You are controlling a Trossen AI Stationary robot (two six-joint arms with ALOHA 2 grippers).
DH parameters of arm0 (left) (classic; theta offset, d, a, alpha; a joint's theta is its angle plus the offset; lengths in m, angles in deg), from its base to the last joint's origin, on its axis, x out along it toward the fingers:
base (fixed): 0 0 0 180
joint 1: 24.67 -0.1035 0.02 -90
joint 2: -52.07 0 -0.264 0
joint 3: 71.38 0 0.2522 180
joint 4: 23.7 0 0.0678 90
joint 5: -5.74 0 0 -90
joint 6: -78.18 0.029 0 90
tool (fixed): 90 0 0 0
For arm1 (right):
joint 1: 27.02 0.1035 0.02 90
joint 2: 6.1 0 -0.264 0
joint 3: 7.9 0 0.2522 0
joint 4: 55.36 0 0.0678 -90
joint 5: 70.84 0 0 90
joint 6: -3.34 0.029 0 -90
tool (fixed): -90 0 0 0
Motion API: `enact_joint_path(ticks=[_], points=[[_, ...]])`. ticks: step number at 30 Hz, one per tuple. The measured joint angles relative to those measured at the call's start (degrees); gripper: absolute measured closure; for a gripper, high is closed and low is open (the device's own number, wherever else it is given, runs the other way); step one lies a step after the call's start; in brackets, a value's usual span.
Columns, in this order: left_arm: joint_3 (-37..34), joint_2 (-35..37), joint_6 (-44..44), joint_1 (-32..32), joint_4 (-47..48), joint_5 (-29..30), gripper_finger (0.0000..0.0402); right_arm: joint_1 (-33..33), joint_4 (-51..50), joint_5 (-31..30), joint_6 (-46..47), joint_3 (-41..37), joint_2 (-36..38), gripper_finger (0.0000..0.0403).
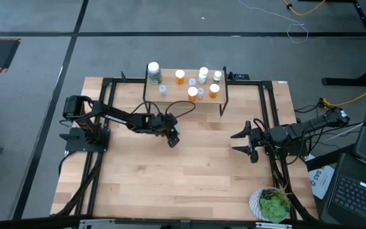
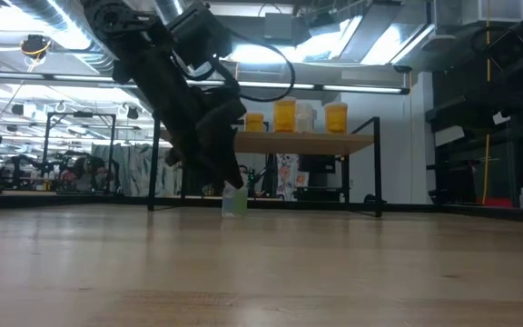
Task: Pick and place medicine bottles onto shelf by color
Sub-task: Put the pill bottle on the shelf, then put the transparent pill bottle on the shelf
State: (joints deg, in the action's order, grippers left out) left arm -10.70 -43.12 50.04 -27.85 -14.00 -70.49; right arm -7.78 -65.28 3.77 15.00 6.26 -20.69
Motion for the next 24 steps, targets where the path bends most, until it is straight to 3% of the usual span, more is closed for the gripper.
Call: enact_joint_path(ticks=[10, 24], points=[[0.01, 0.00, 0.54, 0.32, -3.33, -0.84, 0.0200, 0.02, -0.24, 2.90, 4.52, 0.00, -0.02, 0.0155], [0.01, 0.02, 6.35, 0.34, -5.59, -0.80, 0.0197, 0.02, -0.35, 3.03, 2.89, 0.00, -0.02, 0.0155]])
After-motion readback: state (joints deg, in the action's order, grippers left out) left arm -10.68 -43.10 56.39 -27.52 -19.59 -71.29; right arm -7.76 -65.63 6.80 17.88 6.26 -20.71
